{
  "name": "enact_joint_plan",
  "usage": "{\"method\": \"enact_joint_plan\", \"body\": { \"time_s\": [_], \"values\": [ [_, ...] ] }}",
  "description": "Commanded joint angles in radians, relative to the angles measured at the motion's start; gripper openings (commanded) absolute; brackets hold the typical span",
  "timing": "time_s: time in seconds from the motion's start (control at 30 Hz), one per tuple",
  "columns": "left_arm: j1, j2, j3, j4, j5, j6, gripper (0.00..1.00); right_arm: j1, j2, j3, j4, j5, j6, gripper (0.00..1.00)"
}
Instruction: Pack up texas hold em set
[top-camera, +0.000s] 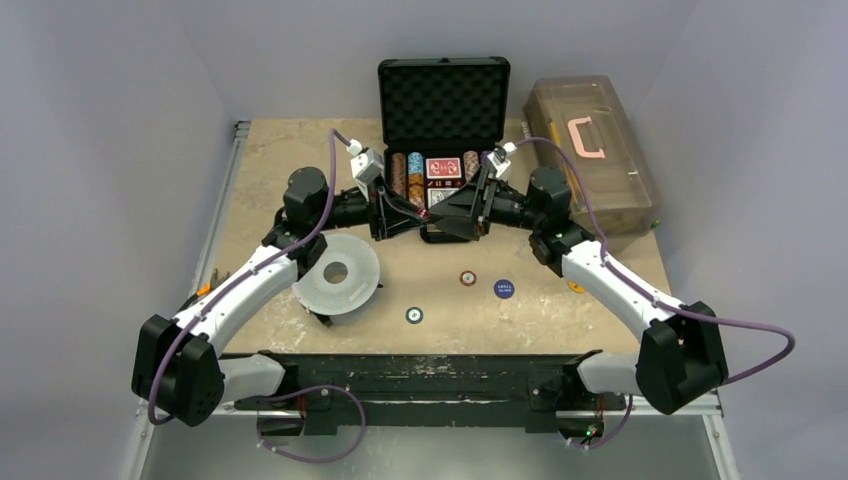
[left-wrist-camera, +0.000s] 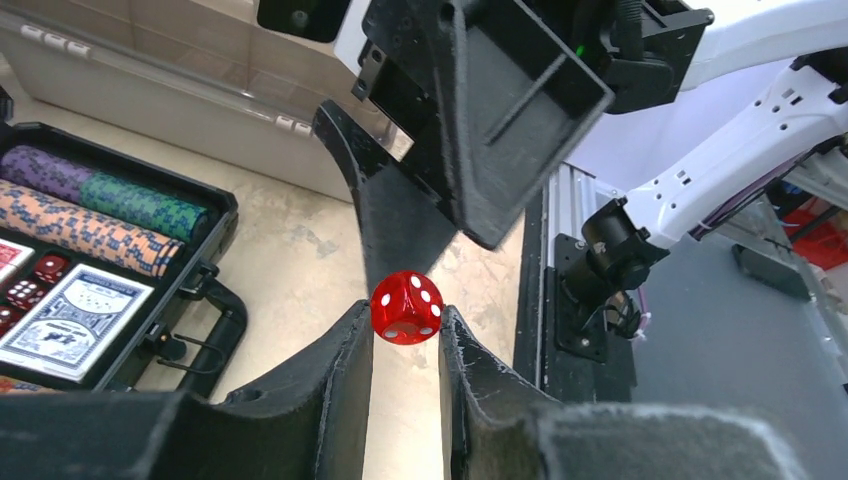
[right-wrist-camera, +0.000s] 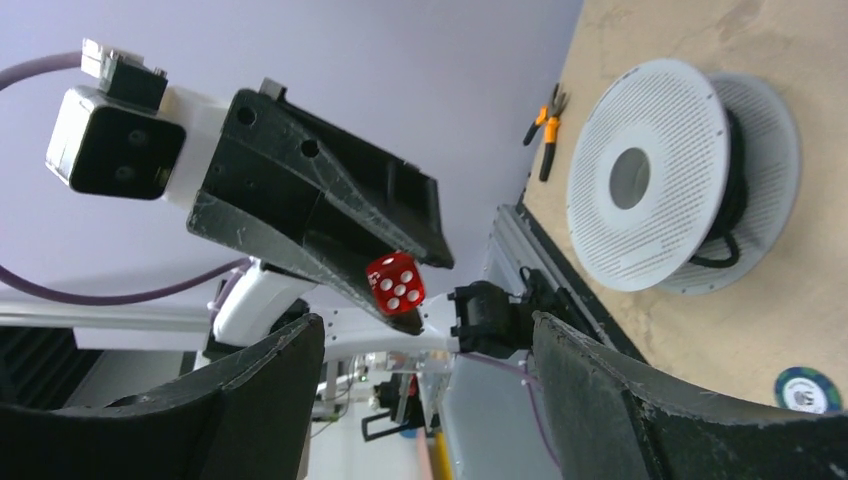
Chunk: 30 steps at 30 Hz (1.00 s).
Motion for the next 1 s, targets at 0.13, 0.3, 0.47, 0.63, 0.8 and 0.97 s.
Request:
{"method": "enact_joint_plan", "body": {
  "time_s": [0.13, 0.3, 0.47, 0.63, 0.8, 0.97],
  "values": [
    [-0.011, 0.024, 0.016, 0.08, 0.086, 0.012, 0.0, 0.056, -0.014, 0.013, 0.131, -0.057, 0.023, 0.64],
    [-0.027, 0.07, 0.032, 0.126, 0.174, -0.068, 0.0, 0.056, -0.028, 0.031, 0.073, -0.043, -0.089, 0.58],
    [-0.037, 0.085, 0.033, 0.161, 0.202, -0.104, 0.0, 0.055, -0.028, 0.034, 0.057, -0.051, -0.114, 0.45],
    [-0.037, 0.082, 0.035, 0.152, 0.194, -0.098, 0.0, 0.055, -0.044, 0.022, 0.066, -0.056, -0.112, 0.32],
    [-0.037, 0.082, 0.036, 0.153, 0.202, -0.102, 0.0, 0.056, -0.041, 0.03, 0.034, -0.048, -0.133, 0.14],
    [-0.037, 0.056, 0.032, 0.11, 0.144, -0.086, 0.34, 0.056, -0.045, 0.045, -0.043, -0.008, -0.19, 0.0]
  ]
}}
